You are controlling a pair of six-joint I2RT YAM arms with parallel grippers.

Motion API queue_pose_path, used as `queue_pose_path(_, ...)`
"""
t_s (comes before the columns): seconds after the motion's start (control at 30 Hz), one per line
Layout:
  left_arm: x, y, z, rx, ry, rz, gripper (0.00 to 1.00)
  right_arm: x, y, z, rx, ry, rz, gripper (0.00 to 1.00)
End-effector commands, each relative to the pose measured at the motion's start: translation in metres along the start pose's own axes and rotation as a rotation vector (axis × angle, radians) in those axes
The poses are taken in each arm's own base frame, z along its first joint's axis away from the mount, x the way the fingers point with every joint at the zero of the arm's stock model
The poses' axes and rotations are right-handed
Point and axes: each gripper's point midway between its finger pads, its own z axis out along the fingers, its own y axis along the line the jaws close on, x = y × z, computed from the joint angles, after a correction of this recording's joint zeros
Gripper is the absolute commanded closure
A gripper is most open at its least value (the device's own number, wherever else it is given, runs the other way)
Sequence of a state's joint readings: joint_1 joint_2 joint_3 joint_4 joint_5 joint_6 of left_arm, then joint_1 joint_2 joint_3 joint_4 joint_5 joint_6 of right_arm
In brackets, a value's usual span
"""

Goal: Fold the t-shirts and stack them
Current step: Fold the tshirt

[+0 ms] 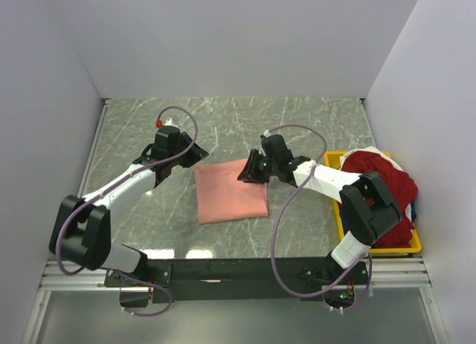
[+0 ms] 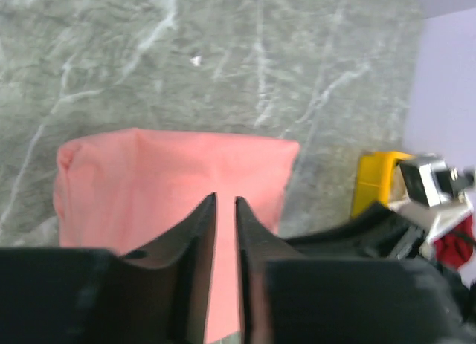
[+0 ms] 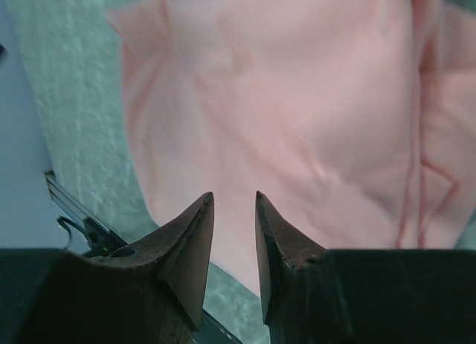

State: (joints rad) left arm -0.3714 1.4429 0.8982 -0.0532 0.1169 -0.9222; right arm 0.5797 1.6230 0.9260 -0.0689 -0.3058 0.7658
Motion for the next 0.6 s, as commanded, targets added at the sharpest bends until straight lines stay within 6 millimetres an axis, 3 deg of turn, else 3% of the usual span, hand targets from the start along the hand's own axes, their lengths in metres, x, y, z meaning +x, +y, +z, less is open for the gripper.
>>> queue_pose_path(0.0, 0.02, 0.009, -0.01, 0.016, 0.029, 0.005, 0.82, -0.032, 0.021, 0.003, -0.024, -0.062, -0.032, 0.64)
queue_pose_path(0.07, 0.027, 0.016, -0.008, 0.006, 0.042, -0.005, 0.86, -0.043, 0.03, 0.009, -0.039, -0.07, -0.04, 0.64)
queue_pose_path(0.13, 0.033, 0.026, -0.003, -0.019, 0.058, -0.001, 0.9, -0.046, 0.023, 0.023, -0.019, -0.047, -0.028, 0.64)
queue_pose_path(0.27, 0.039, 0.037, 0.015, -0.043, 0.077, 0.001, 0.96, -0.071, 0.011, 0.04, -0.004, -0.047, 0.007, 0.64)
queue_pose_path(0.3, 0.043, 0.042, 0.018, -0.061, 0.091, -0.005, 0.99, -0.069, 0.0, 0.05, 0.018, -0.026, 0.019, 0.64)
queue_pose_path(0.5, 0.068, 0.083, 0.033, -0.164, 0.137, -0.037, 0.99, -0.084, -0.043, 0.068, 0.071, 0.011, 0.076, 0.65)
queue_pose_path(0.57, 0.073, 0.088, 0.035, -0.168, 0.144, -0.046, 0.99, -0.087, -0.045, 0.07, 0.059, 0.033, 0.079, 0.65)
